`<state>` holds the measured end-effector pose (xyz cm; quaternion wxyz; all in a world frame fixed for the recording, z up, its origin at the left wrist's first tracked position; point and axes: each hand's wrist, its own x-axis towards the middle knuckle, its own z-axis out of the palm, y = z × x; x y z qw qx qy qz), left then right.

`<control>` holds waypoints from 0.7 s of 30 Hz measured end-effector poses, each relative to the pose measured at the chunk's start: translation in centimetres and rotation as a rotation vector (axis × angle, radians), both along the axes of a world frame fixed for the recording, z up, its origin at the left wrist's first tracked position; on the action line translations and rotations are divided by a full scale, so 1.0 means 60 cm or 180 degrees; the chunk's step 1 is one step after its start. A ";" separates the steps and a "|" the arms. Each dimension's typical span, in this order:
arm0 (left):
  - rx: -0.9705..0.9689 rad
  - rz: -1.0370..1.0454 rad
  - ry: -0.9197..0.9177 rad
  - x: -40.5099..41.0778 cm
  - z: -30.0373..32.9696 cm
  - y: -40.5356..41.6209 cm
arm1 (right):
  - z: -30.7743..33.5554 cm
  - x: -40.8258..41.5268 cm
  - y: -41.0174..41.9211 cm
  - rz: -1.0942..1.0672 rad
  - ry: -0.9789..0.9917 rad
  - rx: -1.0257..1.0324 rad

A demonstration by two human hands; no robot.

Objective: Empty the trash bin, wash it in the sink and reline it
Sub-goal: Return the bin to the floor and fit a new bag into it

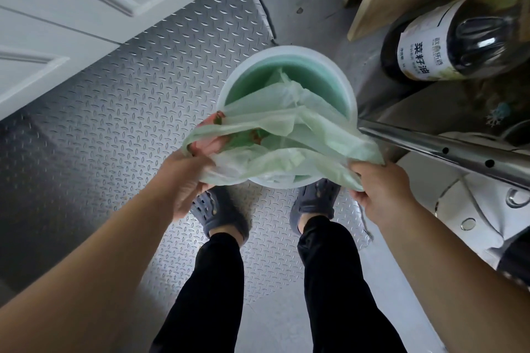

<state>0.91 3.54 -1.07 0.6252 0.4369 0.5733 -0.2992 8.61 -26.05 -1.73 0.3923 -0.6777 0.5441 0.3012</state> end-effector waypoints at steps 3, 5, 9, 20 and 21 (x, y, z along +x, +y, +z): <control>0.0426 -0.0837 0.0376 -0.016 -0.020 -0.007 | -0.007 -0.010 -0.002 -0.0309 0.0373 0.0100; 0.0419 -0.0733 0.0553 -0.023 -0.028 -0.013 | -0.007 -0.017 -0.004 -0.0337 0.0689 0.0172; -0.0215 0.0432 0.1017 -0.018 -0.028 -0.023 | 0.004 -0.036 -0.015 -0.0809 0.1008 0.0827; -0.0862 0.2372 0.0776 -0.053 -0.034 -0.020 | 0.014 -0.044 -0.022 -0.2690 0.0189 0.1674; -0.0858 0.2239 0.0752 -0.057 -0.035 -0.018 | 0.010 -0.046 -0.021 -0.2468 0.0241 0.1614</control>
